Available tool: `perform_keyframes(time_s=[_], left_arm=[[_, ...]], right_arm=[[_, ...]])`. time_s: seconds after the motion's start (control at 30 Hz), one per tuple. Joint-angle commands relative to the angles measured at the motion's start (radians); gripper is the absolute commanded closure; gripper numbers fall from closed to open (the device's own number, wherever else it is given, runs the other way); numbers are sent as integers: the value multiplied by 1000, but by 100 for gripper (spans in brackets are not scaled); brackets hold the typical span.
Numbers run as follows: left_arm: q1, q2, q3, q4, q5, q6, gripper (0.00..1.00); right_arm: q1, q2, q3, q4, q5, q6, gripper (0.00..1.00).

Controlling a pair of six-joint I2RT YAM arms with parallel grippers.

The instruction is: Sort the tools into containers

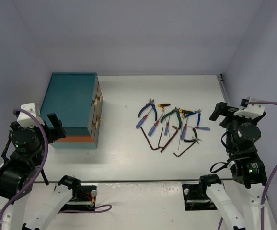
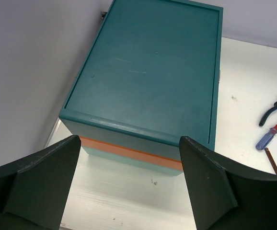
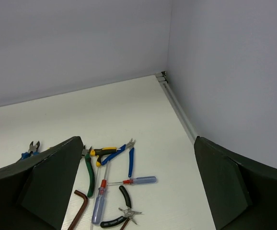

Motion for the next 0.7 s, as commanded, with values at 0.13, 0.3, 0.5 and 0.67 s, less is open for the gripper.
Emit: perform_keyframes(time_s=[0.13, 0.3, 0.5, 0.67], left_arm=[[-7, 60, 33, 46, 24, -19, 19], [-6, 83, 40, 45, 54, -26, 19], [-6, 135, 39, 44, 94, -24, 19], [-6, 176, 49, 45, 128, -40, 19]], right_arm=[[-4, 125, 50, 43, -249, 1, 0], [-2, 288, 125, 44, -465, 74, 0], [125, 605, 267, 97, -682, 214, 0], [277, 801, 374, 180, -729, 291, 10]])
